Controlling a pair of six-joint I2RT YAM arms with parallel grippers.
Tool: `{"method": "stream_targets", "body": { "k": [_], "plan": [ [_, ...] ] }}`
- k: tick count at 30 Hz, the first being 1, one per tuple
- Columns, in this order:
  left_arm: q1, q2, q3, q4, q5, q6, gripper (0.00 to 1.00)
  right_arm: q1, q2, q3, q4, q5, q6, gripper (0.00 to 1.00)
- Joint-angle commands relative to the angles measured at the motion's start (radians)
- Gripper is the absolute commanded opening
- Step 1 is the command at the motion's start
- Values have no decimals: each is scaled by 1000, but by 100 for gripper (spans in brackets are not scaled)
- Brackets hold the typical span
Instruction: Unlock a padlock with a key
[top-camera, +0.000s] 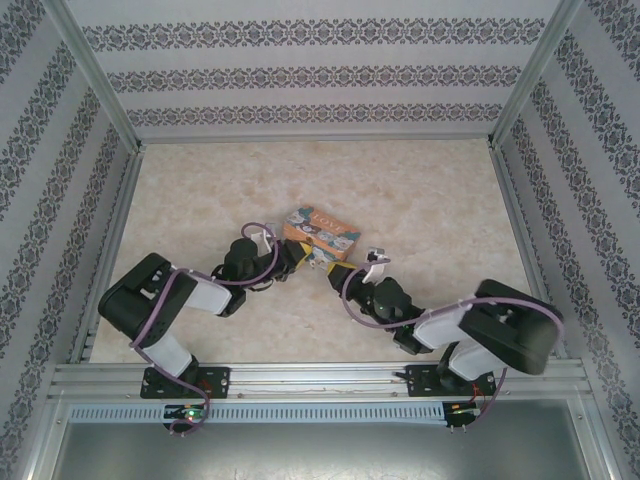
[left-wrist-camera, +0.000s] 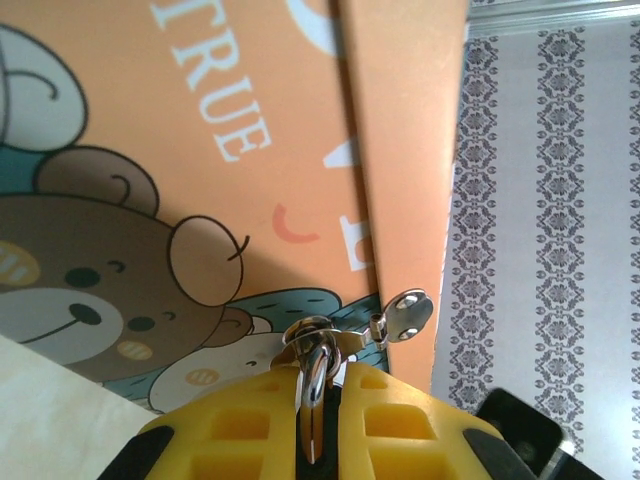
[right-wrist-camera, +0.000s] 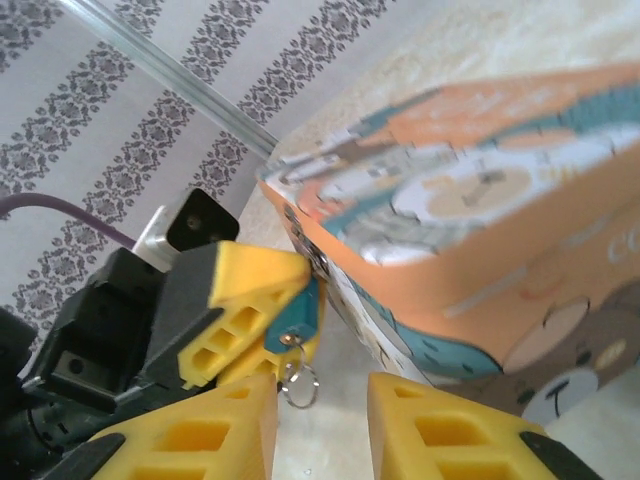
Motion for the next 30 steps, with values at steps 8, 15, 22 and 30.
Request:
{"method": "stream_targets", "body": {
  "k": [8,15,22,30],
  "plan": [
    [-2,-208,74,-361,-29,68,0,18,-366,107,-570,16,-516,34],
    [-2,-277,108,-490,-27,68,0,40,-458,145,-696,4,-819,35],
    [-2,-341,179,-706,-28,111,0,93,-470,154,-700,87,-1166,39],
    [-2,-421,236,-916,-80,148,0,151,-383,200,-651,137,-1503,46]
  ]
}}
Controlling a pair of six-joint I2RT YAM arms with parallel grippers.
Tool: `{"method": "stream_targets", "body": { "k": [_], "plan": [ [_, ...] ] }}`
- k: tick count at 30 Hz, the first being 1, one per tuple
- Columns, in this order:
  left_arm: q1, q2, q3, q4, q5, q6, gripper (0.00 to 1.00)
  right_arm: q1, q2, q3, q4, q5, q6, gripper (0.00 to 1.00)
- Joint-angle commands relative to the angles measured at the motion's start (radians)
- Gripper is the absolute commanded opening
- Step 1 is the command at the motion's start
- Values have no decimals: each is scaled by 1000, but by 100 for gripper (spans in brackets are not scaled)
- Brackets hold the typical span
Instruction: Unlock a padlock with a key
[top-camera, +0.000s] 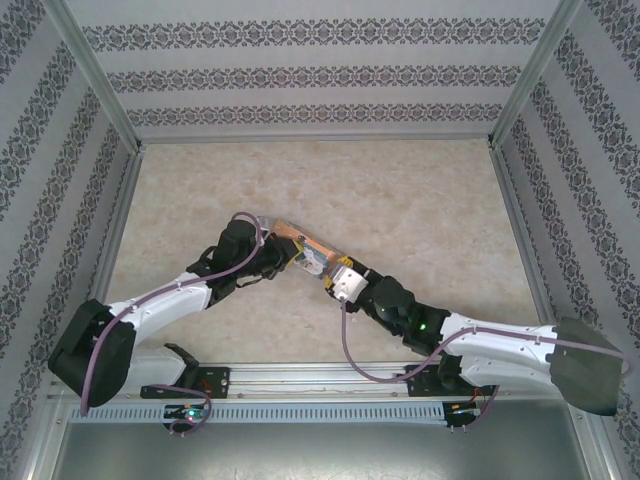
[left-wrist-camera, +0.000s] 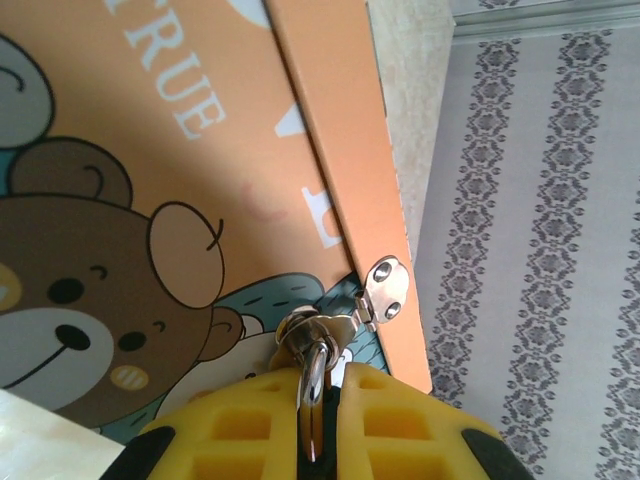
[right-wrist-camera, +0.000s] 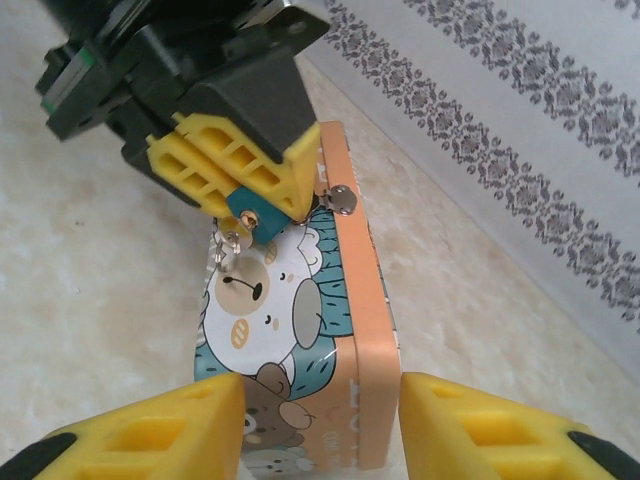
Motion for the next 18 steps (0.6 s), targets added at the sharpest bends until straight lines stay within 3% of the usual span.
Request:
{"method": "stream_targets", "body": {
  "k": [1,6,18],
  "plan": [
    [-3,-57,53,-107,-40,45,0,16,27,49,41,44,-208,46],
    [-3,-85,81,-202,-66,59,0,37,76,80,68,30,-238,46],
    [-2,-86,73,-159,-51,30,0,130,338,171,235,85,-258,43]
  ]
}}
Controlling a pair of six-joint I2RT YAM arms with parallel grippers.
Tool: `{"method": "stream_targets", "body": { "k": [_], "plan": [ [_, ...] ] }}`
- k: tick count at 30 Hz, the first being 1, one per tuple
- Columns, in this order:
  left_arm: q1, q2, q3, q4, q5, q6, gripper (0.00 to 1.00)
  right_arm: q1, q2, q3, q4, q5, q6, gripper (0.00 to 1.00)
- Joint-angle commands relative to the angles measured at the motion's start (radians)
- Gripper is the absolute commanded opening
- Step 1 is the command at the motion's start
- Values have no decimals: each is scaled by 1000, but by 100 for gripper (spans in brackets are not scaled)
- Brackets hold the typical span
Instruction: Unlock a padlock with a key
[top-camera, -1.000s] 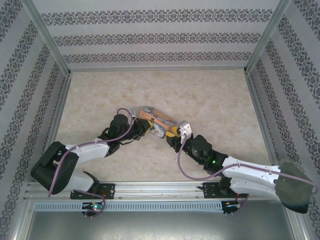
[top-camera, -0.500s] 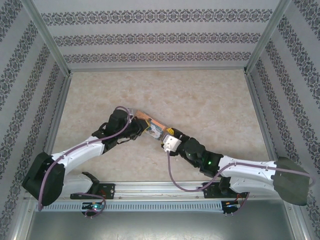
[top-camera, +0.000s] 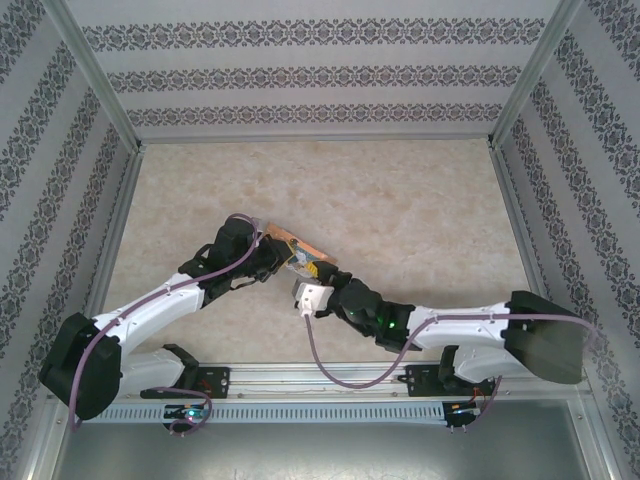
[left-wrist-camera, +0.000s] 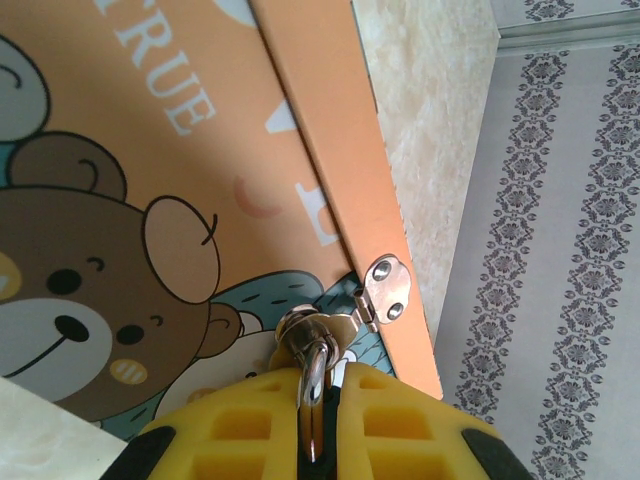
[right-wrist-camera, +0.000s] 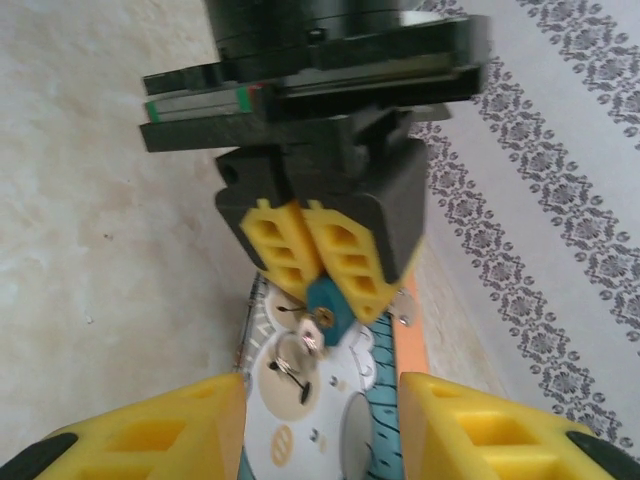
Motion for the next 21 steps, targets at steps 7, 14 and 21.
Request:
{"method": "stream_targets", "body": {
  "k": [7,14,21],
  "plan": [
    [-2,-20,24,52,16,-12,0,16,97,53,148,61,-31,36],
    [-1,-19,25,55,24,-13,0,5,110,45,145,69,-16,32],
    [-2,-17,25,63,23,-18,0,-15,134,51,145,65,0,31]
  ]
}}
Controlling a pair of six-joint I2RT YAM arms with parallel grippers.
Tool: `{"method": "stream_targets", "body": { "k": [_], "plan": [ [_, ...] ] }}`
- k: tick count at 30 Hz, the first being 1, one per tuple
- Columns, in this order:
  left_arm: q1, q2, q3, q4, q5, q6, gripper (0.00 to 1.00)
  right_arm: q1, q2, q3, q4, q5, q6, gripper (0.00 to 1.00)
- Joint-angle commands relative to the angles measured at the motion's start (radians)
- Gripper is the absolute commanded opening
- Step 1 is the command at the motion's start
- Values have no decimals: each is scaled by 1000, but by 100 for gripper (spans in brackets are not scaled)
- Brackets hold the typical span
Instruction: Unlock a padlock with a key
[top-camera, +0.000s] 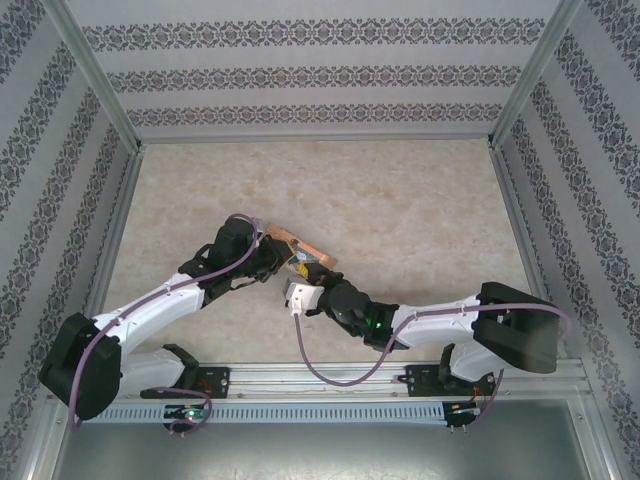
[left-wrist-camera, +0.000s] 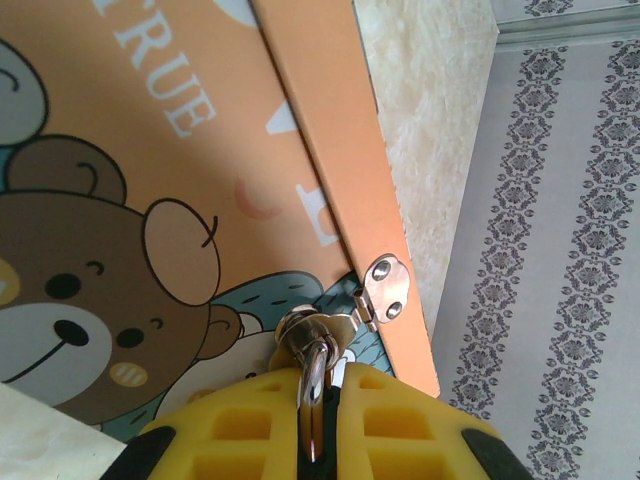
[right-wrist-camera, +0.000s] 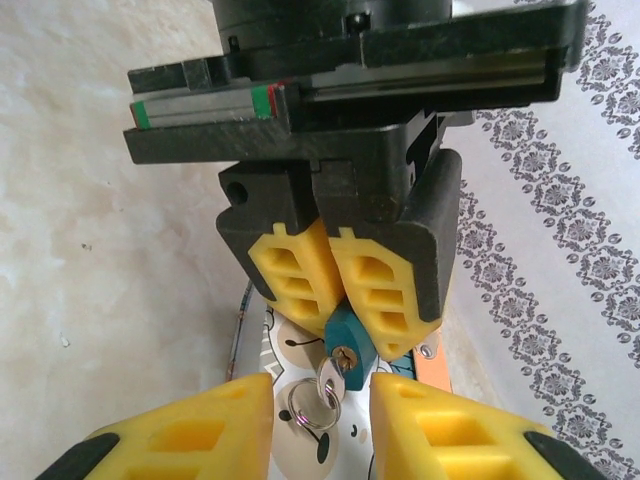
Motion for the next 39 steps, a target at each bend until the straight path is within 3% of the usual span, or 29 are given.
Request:
{"method": "stream_targets", "body": {
  "k": [1,15,30,39],
  "plan": [
    [-2,-17,25,63,15,-12,0,-19,15,26,30,16,20,30],
    [-2,-10,30,69,25,-17,0,-41,49,43,28,4,38,24],
    [-2,17,34,101,46,-30,0,-46,83,66,42,13,68,7],
    [-2,17,35,104,45,-33,0,-49,88,68,50,19,105,2]
  ]
}}
